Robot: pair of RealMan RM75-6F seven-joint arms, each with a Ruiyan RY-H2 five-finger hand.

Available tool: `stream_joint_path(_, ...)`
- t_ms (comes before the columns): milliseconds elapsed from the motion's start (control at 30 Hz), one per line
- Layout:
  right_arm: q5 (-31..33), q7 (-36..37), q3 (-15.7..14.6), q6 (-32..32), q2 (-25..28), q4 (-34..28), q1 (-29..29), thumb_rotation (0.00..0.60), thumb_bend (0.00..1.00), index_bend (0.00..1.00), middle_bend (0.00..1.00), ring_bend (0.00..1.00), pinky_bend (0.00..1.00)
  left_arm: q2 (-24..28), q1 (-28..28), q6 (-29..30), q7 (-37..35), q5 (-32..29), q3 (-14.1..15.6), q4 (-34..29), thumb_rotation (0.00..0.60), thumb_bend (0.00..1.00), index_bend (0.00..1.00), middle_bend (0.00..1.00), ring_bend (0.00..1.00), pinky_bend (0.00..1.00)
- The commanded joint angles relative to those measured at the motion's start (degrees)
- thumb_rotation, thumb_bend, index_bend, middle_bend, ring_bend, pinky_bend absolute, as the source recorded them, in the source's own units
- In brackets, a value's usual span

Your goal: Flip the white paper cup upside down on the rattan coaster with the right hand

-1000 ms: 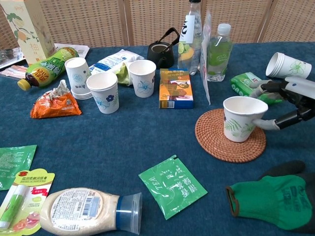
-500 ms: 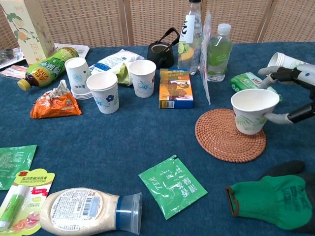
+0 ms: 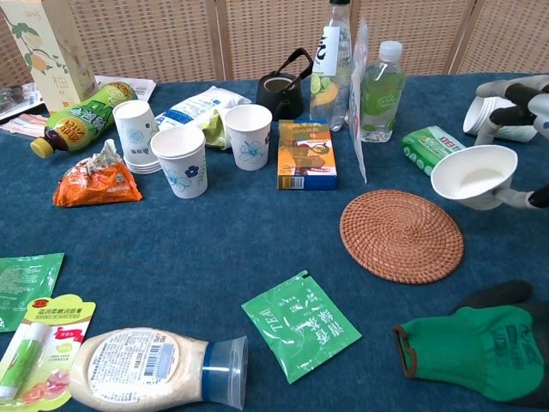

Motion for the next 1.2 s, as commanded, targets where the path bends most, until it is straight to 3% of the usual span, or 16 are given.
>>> stream_joint_path(33, -0.89, -6.73, -0.64, 2.42, -3.42, 1.82, -0.56, 0.600, 0.31, 0.40, 0.00, 0.00, 0.00, 0.03, 0.05, 0.09, -0.06, 0.02, 0.01, 0.03, 0.600, 0.33, 0.00, 0.00, 0.00, 0.00)
stream_joint_path(467, 1.53, -15.82, -1.57, 0.92, -7.75, -2.15, -0.76, 0.600, 0.28, 0.37, 0.00, 0.00, 0.00, 0.08, -0.01, 0.06, -0.34, 0.11, 0.05, 0.16, 0.600, 0.33, 0.00, 0.00, 0.00, 0.00)
stream_joint_path(667, 3.63, -17.09, -1.40, -0.92, -8.66, -4.20, -0.34, 0.600, 0.27, 0.18, 0.00, 0.00, 0.00, 0.18, 0.08, 0.35, -0.73, 0.12, 0.04, 0.30, 0.600, 0.33, 0.00, 0.00, 0.00, 0.00)
stream_joint_path(800, 4.18, -15.76, -1.03, -1.94, -8.29, -4.93, 0.08, 0.600, 0.26, 0.07, 0.00, 0.00, 0.00, 0.25, 0.04, 0.32, -1.01, 0.11, 0.05, 0.42, 0.600, 0.33, 0.00, 0.00, 0.00, 0.00)
stream_joint_path(1000, 3.47, -11.26, -0.79, -3.36, -5.56, -6.16, 0.61, 0.600, 0.25, 0.08, 0.00, 0.00, 0.00, 0.20, 0.04, 0.34, -1.01, 0.17, 0.06, 0.43, 0.600, 0.33, 0.00, 0.00, 0.00, 0.00)
stream_joint_path(1200, 4.92, -3.17, -0.39, -9.20, 0.23, -8.63, 2.23, 0.600, 0.25, 0.11, 0.00, 0.00, 0.00, 0.09, 0.06, 0.15, -0.26, 0.32, 0.17, 0.27, 0.600, 0.33, 0.00, 0.00, 0.00, 0.00)
